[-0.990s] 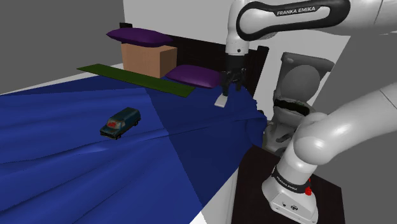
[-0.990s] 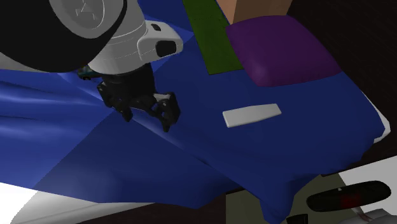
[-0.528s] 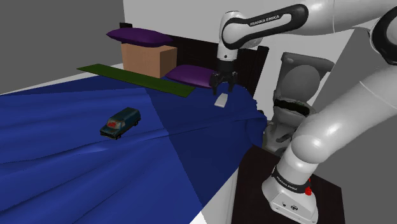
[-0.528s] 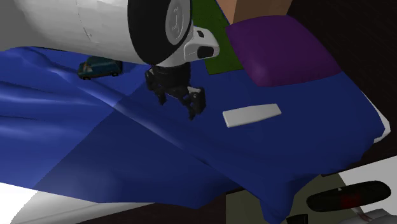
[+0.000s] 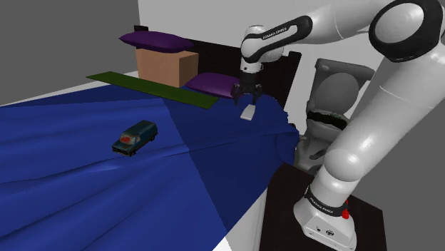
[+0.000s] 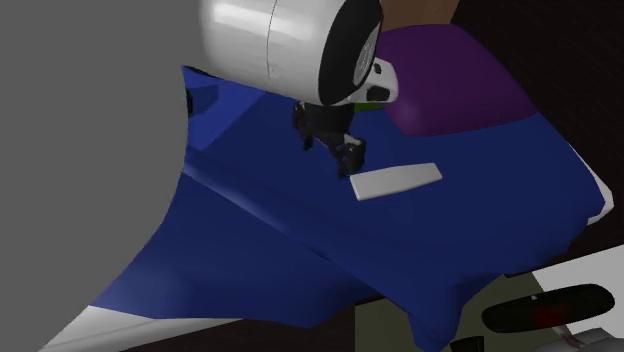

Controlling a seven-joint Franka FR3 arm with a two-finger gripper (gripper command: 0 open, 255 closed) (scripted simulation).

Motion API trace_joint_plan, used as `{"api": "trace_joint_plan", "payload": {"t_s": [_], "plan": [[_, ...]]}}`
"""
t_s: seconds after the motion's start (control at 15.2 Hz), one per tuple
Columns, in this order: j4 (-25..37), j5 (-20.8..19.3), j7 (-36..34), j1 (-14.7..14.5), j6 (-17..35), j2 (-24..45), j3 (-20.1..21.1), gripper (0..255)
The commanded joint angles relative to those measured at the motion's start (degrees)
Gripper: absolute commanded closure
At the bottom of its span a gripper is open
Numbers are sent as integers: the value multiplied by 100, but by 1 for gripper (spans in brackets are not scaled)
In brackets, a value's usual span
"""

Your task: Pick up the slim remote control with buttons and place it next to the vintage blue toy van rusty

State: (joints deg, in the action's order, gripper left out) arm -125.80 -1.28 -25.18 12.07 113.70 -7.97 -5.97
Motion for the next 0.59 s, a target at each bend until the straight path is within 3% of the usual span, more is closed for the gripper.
{"api": "trace_joint_plan", "payload": {"t_s": [0.0, 0.53], "plan": [[215, 26, -171, 120, 182, 346, -113, 0], [1022, 271, -821, 549, 724, 1523, -536, 0]]}}
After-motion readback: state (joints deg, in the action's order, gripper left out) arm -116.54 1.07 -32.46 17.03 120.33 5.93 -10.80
